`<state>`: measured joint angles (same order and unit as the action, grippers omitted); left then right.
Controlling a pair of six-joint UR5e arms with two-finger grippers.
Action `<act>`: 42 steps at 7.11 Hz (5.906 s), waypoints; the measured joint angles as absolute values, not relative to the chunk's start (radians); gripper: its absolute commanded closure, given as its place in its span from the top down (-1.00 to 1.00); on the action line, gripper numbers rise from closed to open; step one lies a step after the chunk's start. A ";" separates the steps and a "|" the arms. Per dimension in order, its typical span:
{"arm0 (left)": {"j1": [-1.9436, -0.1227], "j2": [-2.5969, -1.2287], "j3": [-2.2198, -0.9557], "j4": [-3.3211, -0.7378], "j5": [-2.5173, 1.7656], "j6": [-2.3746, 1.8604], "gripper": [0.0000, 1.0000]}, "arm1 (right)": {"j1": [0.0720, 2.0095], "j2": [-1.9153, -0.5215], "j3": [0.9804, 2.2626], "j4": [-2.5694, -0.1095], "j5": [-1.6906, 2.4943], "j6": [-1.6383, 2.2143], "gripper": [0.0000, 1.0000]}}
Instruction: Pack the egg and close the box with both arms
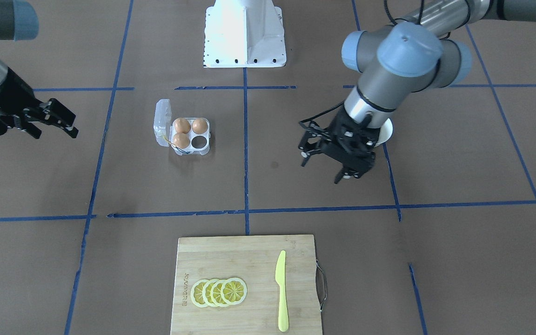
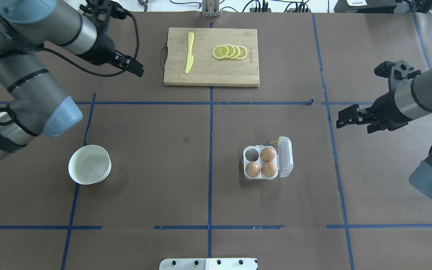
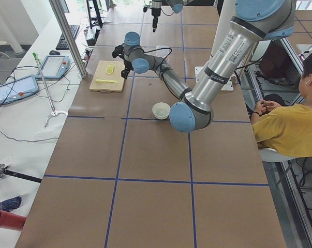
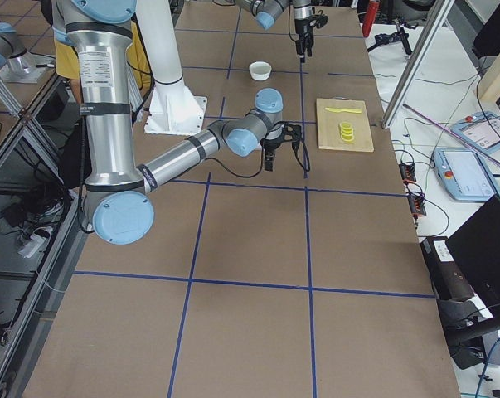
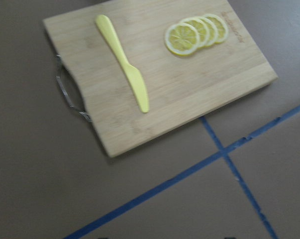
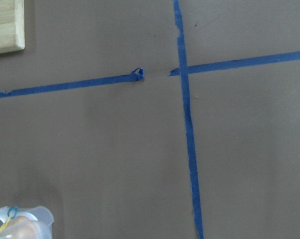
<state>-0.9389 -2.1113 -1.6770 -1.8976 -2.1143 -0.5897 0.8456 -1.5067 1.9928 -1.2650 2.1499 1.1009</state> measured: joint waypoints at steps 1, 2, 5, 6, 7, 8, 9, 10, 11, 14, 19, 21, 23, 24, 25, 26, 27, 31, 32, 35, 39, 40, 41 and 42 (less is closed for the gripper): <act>-1.025 -2.061 -1.690 -1.898 -2.149 -0.519 0.65 | 0.797 -1.504 1.998 -1.258 2.132 1.127 1.00; -1.099 -2.028 -1.695 -1.898 -2.191 -0.456 0.66 | 0.758 -1.495 1.999 -1.255 2.124 1.159 1.00; -1.172 -2.004 -1.704 -1.899 -2.235 -0.397 0.66 | 0.672 -1.439 1.998 -1.255 2.095 1.253 1.00; -1.174 -2.004 -1.712 -1.898 -2.236 -0.395 0.66 | 0.625 -1.382 1.991 -1.269 2.053 1.311 1.00; -1.179 -2.005 -1.716 -1.898 -2.237 -0.394 0.66 | 0.582 -1.293 1.982 -1.322 2.022 1.377 1.00; -1.186 -2.007 -1.717 -1.898 -2.237 -0.394 0.66 | 0.572 -1.226 1.984 -1.389 2.012 1.414 1.00; -1.190 -2.009 -1.718 -1.898 -2.237 -0.394 0.66 | 0.586 -1.197 1.995 -1.425 2.022 1.428 1.00; -1.193 -2.008 -1.718 -1.898 -2.238 -0.393 0.66 | 0.608 -1.189 2.001 -1.440 2.036 1.432 1.00; -1.201 -2.007 -1.718 -1.898 -2.243 -0.392 0.94 | 0.638 -1.190 2.001 -1.446 2.048 1.431 1.00; -1.227 -1.970 -1.712 -1.899 -2.242 -0.370 0.99 | 0.812 -1.284 1.960 -1.448 2.103 1.205 1.00; -1.445 -1.881 -1.609 -1.858 -2.138 0.033 1.00 | 1.378 -1.350 1.572 -1.466 2.298 0.382 1.00; -1.524 -1.841 -1.603 -1.771 -2.199 0.081 1.00 | 1.503 -1.344 1.515 -1.574 2.303 0.148 1.00; -1.540 -1.788 -1.597 -1.710 -2.227 0.083 1.00 | 1.537 -1.328 1.509 -1.649 2.304 0.071 1.00; -1.540 -1.777 -1.589 -1.644 -2.233 0.079 1.00 | 1.533 -1.325 1.508 -1.658 2.303 0.065 1.00; -1.541 -1.762 -1.581 -1.598 -2.242 0.080 1.00 | 1.521 -1.323 1.501 -1.660 2.301 0.064 1.00; -1.540 -1.750 -1.574 -1.578 -2.261 0.078 1.00 | 1.509 -1.320 1.483 -1.658 2.298 0.063 1.00; -1.539 -1.748 -1.577 -1.571 -2.280 0.077 1.00 | 1.504 -1.317 1.467 -1.654 2.300 0.063 1.00; -1.539 -1.749 -1.618 -1.563 -2.298 0.081 1.00 | 1.502 -1.320 1.473 -1.651 2.334 0.074 1.00; -1.541 -1.746 -1.633 -1.563 -2.298 0.081 1.00 | 1.502 -1.317 1.477 -1.651 2.339 0.074 1.00; -1.545 -1.745 -1.679 -1.563 -2.298 0.079 1.00 | 1.516 -1.350 1.505 -1.651 2.357 0.066 1.00; -1.548 -1.704 -1.723 -1.565 -2.298 0.080 1.00 | 1.518 -1.363 1.512 -1.649 2.356 0.061 1.00; -1.548 -1.703 -1.719 -1.565 -2.298 0.081 1.00 | 1.518 -1.364 1.516 -1.648 2.356 0.061 1.00; -1.547 -1.703 -1.716 -1.565 -2.299 0.081 1.00 | 1.518 -1.364 1.518 -1.648 2.357 0.061 1.00; -1.547 -1.704 -1.716 -1.565 -2.299 0.081 1.00 | 1.518 -1.364 1.519 -1.648 2.357 0.060 1.00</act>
<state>-1.5469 -1.7036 -1.7164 -1.5653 -2.2992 0.0812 1.5181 -1.3641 1.5194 -1.6476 2.3569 0.0604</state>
